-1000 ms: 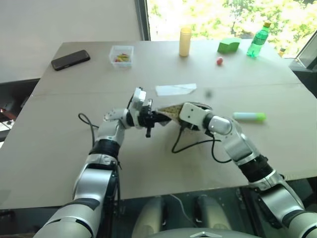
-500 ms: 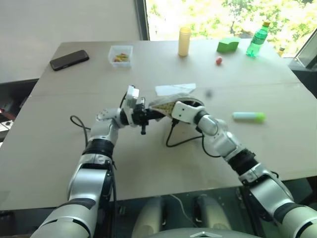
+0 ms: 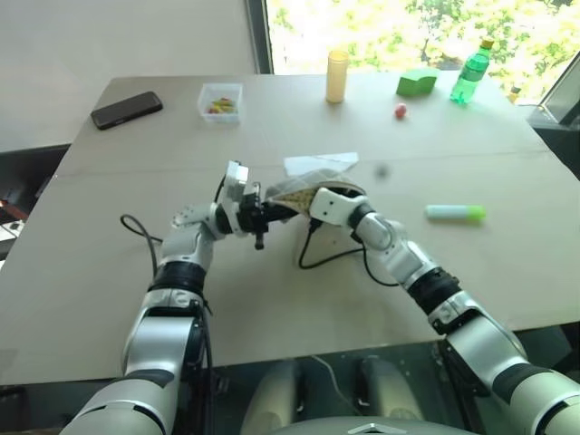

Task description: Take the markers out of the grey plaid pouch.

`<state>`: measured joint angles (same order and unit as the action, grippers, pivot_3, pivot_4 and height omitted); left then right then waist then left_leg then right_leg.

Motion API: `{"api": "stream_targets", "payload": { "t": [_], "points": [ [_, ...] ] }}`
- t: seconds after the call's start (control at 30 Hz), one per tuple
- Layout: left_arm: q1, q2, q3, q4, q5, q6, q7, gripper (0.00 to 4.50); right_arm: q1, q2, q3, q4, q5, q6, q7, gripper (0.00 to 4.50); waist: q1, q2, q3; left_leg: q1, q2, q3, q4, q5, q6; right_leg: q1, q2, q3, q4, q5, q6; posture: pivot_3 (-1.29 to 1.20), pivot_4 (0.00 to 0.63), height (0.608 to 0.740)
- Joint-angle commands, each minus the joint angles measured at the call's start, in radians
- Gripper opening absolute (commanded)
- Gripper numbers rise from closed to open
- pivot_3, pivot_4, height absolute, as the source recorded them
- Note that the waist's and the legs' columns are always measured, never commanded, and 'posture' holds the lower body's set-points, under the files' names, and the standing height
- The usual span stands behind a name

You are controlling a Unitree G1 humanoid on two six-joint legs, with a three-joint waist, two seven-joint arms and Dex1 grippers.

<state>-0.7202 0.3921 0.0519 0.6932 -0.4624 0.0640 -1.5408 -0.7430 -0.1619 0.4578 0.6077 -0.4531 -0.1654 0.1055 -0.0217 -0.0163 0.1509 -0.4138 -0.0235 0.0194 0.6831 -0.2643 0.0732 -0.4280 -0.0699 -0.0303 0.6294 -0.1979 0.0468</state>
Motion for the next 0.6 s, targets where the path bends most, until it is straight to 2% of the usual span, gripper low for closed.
{"api": "stream_targets", "payload": {
  "t": [0.03,0.1,0.13,0.4,0.6],
  "points": [
    [-0.022,-0.042,-0.010,-0.142,-0.054,0.001,-0.068,0.00,-0.006,-0.006,-0.007,0.075,-0.022,0.038,0.003,1.22,0.000,0.000,0.000,0.000,0.000,0.000,0.000,0.000,0.000,0.000,0.000,0.000,0.000,0.000,0.000,0.00,0.150,0.740],
    [-0.022,-0.042,-0.006,-0.143,-0.052,0.001,-0.062,0.00,-0.003,-0.011,-0.011,0.069,-0.020,0.035,0.009,0.48,0.000,0.000,0.000,0.000,0.000,0.000,0.000,0.000,0.000,0.000,0.000,0.000,0.000,0.000,0.000,0.00,0.150,0.740],
    [-0.022,-0.042,-0.004,-0.142,-0.049,-0.001,-0.059,0.00,-0.001,-0.015,-0.013,0.063,-0.019,0.034,0.012,0.40,0.000,0.000,0.000,0.000,0.000,0.000,0.000,0.000,0.000,0.000,0.000,0.000,0.000,0.000,0.000,0.00,0.150,0.740],
    [-0.029,-0.053,0.016,-0.094,-0.007,-0.053,-0.011,0.00,0.055,-0.073,-0.036,-0.088,-0.008,0.058,0.084,0.39,0.006,0.000,0.000,0.000,0.000,0.000,0.000,0.000,0.000,0.000,0.000,0.000,0.000,0.000,0.000,0.00,0.150,0.740],
    [-0.066,-0.057,0.022,-0.003,0.065,-0.166,0.051,0.00,0.163,-0.161,-0.072,-0.415,0.037,0.183,0.284,0.36,0.009,0.000,0.000,-0.001,0.000,0.000,0.000,0.000,0.000,0.000,0.000,0.000,-0.001,0.000,0.000,0.00,0.150,0.740]
  ]
}}
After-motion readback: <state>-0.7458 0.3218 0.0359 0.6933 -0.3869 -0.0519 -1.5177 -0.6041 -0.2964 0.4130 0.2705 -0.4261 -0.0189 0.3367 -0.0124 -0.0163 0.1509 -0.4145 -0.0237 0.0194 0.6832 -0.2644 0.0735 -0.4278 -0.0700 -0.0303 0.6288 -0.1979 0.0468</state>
